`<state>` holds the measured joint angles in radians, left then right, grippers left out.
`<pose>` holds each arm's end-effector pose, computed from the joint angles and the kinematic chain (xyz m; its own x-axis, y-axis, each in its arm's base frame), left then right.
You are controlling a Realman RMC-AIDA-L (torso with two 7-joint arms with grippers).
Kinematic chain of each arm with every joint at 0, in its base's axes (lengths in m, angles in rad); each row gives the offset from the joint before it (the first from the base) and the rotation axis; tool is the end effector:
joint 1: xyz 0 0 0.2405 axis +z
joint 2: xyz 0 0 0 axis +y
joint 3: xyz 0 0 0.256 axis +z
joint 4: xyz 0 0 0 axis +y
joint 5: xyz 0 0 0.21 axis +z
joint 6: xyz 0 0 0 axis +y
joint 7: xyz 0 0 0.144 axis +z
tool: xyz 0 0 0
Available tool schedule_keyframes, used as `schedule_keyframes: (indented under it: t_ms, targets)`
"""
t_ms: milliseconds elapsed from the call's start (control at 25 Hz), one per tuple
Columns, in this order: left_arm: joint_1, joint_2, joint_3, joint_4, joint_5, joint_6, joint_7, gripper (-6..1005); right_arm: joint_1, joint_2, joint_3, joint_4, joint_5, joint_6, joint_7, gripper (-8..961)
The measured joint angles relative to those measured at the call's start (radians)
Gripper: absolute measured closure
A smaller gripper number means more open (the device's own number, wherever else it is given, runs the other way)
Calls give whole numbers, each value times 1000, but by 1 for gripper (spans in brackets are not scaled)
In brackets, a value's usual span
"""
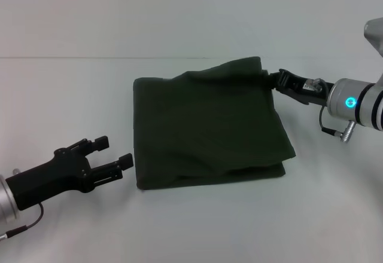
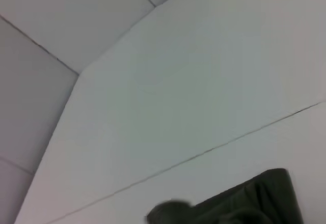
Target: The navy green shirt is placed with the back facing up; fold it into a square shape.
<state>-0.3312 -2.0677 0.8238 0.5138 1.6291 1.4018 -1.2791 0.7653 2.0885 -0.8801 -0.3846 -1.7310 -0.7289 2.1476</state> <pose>-0.3149 0.2938 -0.0077 0.6054 0.4027 0.6866 0.6907 -0.6944 -0.2018 0.2484 0.4344 -0.0400 0.1023 -0.6949 -0.7118 -0.9924 -0.1205 -0.0250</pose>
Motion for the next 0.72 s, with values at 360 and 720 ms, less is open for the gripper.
schedule_keyframes:
  t_ms: [360, 720]
  targets:
    - [0, 0, -1, 0, 19, -15, 1, 111, -5, 6, 11, 15, 43, -1, 6, 737]
    - [0, -2, -7, -1, 20, 1, -19, 112, -114, -2, 18, -22, 195, -49, -60, 327]
